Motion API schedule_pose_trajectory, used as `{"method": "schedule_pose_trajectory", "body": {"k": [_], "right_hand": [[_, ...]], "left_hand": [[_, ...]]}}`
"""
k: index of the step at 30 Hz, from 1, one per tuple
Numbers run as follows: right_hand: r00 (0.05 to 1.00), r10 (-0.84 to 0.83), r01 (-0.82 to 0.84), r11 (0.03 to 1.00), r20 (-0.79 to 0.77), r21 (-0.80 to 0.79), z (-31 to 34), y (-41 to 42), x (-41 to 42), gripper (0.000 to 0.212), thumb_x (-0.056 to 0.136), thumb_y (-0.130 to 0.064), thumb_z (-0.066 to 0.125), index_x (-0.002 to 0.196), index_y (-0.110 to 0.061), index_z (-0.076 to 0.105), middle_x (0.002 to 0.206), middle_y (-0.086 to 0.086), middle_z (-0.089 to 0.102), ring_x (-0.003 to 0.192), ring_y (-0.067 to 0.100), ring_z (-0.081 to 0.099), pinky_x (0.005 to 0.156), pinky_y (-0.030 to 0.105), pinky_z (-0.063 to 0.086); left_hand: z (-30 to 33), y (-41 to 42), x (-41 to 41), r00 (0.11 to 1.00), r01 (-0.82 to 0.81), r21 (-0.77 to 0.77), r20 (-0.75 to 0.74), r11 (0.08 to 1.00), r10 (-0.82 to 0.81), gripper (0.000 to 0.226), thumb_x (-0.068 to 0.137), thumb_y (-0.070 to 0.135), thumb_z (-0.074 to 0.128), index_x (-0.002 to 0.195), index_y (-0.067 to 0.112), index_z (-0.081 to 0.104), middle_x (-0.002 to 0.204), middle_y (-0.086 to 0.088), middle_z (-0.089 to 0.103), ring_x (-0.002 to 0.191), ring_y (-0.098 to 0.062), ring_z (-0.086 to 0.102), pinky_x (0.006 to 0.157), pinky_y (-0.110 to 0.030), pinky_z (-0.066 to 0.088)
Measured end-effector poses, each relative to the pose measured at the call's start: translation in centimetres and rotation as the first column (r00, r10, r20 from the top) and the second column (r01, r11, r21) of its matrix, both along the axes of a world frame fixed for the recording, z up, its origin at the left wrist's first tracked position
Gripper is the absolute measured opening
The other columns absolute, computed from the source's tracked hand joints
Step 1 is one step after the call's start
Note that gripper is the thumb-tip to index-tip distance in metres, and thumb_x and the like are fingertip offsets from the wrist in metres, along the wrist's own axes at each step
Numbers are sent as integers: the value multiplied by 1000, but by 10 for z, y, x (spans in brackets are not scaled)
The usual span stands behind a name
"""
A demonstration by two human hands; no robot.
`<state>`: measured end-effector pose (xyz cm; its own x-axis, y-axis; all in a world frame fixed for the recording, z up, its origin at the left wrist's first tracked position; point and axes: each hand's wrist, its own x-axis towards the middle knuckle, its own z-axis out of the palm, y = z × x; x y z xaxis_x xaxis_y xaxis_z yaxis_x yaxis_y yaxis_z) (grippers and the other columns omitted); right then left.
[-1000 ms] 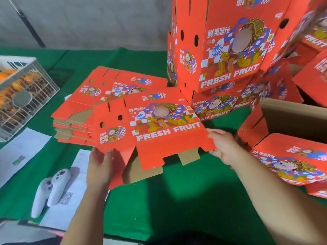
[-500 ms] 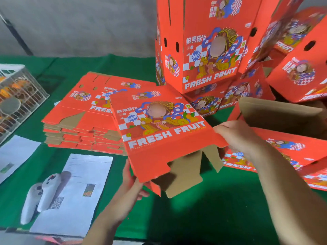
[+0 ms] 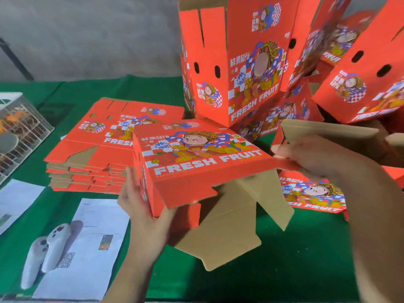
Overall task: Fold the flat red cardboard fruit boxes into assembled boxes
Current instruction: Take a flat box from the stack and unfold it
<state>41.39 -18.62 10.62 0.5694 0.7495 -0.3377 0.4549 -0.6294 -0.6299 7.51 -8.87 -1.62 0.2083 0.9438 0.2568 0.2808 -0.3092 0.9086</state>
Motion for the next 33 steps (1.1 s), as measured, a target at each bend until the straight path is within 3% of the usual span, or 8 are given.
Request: {"method": "schedule_pose_trajectory", "body": {"k": [3,8,15,20,22,25,29,33], "right_hand": [[992,-55,76,981,-118,179,-13,13,-4,46,94,-49,65,72,-9,66,44,5,41,36,19,37,36,20,27],[947,-94,244,831,-306,500,-37,34,-22,14,98,-27,69,90,-20,77,52,-4,56,38,8,41,39,17,28],[923,-104,302,794,-371,527,-46,39,-48,15,96,-25,68,86,-24,79,54,-2,52,43,13,36,45,24,27],[962,-183,257,860,-204,440,-20,13,-22,27,85,-40,63,68,-19,69,60,0,60,55,20,56,60,39,48],[989,-135,149,913,-65,380,-12,8,-13,35,90,-40,59,63,-20,64,46,-3,49,48,21,47,61,39,39],[990,-90,127,917,-112,379,-10,0,-9,37,82,-56,59,64,-25,70,42,-5,42,38,13,39,58,30,32],[974,-95,189,841,-206,507,-15,1,-11,34,72,-59,65,85,-33,81,47,-5,48,39,10,39,52,25,33],[973,-115,214,768,-199,604,-27,24,-16,29,83,-43,64,101,-28,82,61,-12,64,55,7,56,51,23,45]], "left_hand": [[-3,18,14,997,-19,38,75,999,16,97,82,82,61,162,44,22,157,24,36,151,-12,30,117,-37,32],[-3,59,45,990,-41,-32,135,999,45,89,89,73,56,157,20,36,143,6,56,135,-27,50,114,-51,42],[16,93,23,992,-43,-36,113,998,47,68,87,42,62,152,24,50,140,6,61,134,-12,54,116,-47,43],[22,33,33,982,-11,-62,187,998,22,78,85,60,64,156,41,41,145,16,56,140,-9,47,115,-40,42],[25,21,41,982,-27,-51,188,998,36,81,84,62,62,157,38,39,146,16,55,142,-10,45,117,-41,41],[34,15,47,970,-81,-65,223,995,94,83,82,62,62,158,39,37,150,15,52,145,-9,41,119,-43,38],[35,15,46,970,-93,-84,218,992,109,73,86,62,57,155,42,40,149,23,50,143,-6,42,115,-37,38],[31,34,63,990,-110,-27,86,994,112,76,87,56,42,152,16,44,141,12,52,122,11,45,101,-1,28]]}}
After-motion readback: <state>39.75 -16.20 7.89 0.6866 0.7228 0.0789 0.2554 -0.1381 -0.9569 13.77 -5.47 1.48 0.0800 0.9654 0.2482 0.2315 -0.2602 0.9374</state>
